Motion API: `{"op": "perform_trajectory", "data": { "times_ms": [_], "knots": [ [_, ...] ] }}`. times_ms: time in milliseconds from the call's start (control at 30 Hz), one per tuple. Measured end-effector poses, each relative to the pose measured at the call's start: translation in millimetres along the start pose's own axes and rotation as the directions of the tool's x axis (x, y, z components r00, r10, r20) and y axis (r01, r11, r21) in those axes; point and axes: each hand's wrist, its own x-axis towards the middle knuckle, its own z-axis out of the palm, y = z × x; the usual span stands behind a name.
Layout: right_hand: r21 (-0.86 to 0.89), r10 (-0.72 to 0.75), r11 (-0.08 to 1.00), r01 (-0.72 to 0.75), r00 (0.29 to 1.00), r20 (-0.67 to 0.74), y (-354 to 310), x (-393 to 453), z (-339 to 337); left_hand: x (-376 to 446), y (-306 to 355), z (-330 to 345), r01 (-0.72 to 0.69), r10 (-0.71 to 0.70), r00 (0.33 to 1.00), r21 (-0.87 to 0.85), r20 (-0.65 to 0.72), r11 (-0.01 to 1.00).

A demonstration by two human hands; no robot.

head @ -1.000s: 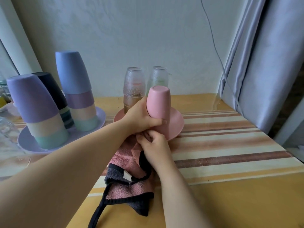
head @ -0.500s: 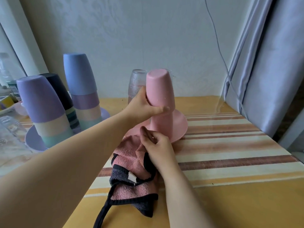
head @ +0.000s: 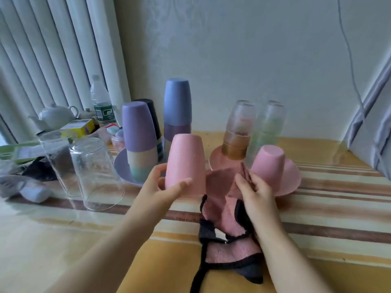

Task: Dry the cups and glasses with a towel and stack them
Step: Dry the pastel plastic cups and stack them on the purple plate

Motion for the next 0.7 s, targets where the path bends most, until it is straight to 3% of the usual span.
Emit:
{"op": "perform_trajectory", "data": {
  "times_ms": [200, 300, 367, 533, 700],
  "knots": [
    [0.066, -0.183, 0.982, 0.175, 0.973, 0.144, -23.0, -42.1, 42.0, -14.8, -19.0, 2.6, -0.070, 0.070, 0.997, 0.010, -0.022, 0.997],
    [-0.050, -0.194, 0.976, 0.213, 0.949, 0.247, -19.1, -57.3, 59.1, -17.2, -22.8, 1.9, -0.151, 0.142, 0.986, 0.112, 0.084, 0.982],
    [-0.129, -0.183, 0.968, 0.216, 0.957, 0.225, -15.7, -59.2, 61.6, -15.1, -23.3, -2.2, -0.192, 0.167, 0.971, 0.143, 0.174, 0.971],
    [0.013, -0.080, 0.997, 0.079, 0.987, 0.141, -27.2, -48.4, 46.8, -17.5, -17.3, -2.5, -0.167, 0.147, 0.924, 0.026, 0.354, 0.986],
    [0.203, 0.073, 0.974, -0.102, 0.987, 0.146, -29.9, -37.0, 36.0, -22.4, -15.1, 0.8, -0.082, 0.110, 0.919, -0.090, 0.378, 0.993]
  ]
}}
